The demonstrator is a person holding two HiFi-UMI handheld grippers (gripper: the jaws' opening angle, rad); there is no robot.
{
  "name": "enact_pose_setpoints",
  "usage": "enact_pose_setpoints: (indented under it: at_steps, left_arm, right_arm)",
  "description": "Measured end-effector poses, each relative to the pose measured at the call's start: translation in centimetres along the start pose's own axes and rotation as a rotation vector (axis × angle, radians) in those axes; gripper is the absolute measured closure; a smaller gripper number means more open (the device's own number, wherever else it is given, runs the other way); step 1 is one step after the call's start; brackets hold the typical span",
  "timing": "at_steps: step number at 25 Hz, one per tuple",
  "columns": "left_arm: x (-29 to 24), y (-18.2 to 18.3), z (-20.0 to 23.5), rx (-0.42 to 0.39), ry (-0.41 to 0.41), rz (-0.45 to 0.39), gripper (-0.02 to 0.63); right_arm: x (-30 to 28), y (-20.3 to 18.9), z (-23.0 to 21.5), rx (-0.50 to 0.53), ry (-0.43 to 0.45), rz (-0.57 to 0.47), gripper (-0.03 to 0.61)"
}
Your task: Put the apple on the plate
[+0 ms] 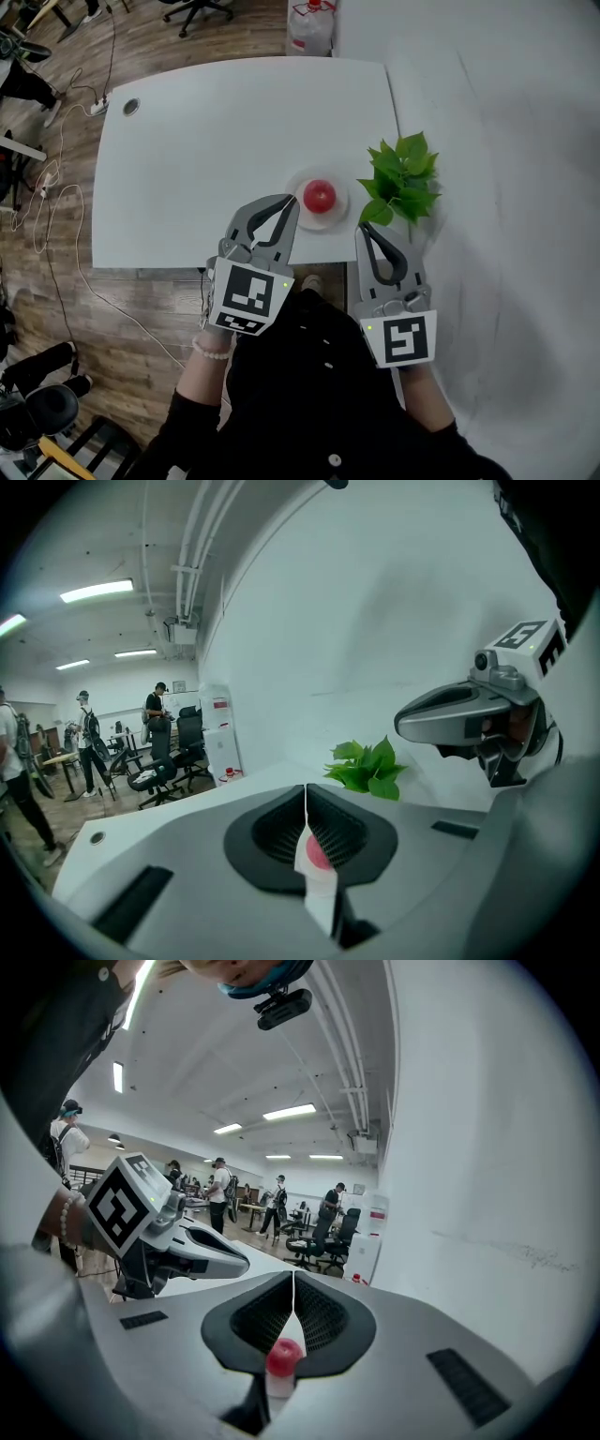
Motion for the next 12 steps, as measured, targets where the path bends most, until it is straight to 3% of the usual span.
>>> enact_pose_setpoints:
  at_steps: [12]
  left_arm:
    - [3.2, 0.8, -0.7, -0.020, 0.037, -0.019, 0.594]
  right_arm:
    - [0.2, 1.7, 0.2, 0.033, 0.027, -0.054, 0.535]
Point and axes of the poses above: the fingertips, and each gripper's own axes: x backward along the fingers, z to its left, y out of its top, the point moved 1 cm from there along x, backward along the fingers, and after that the axes turned 13 degrees about z, right-handed, at the moved point
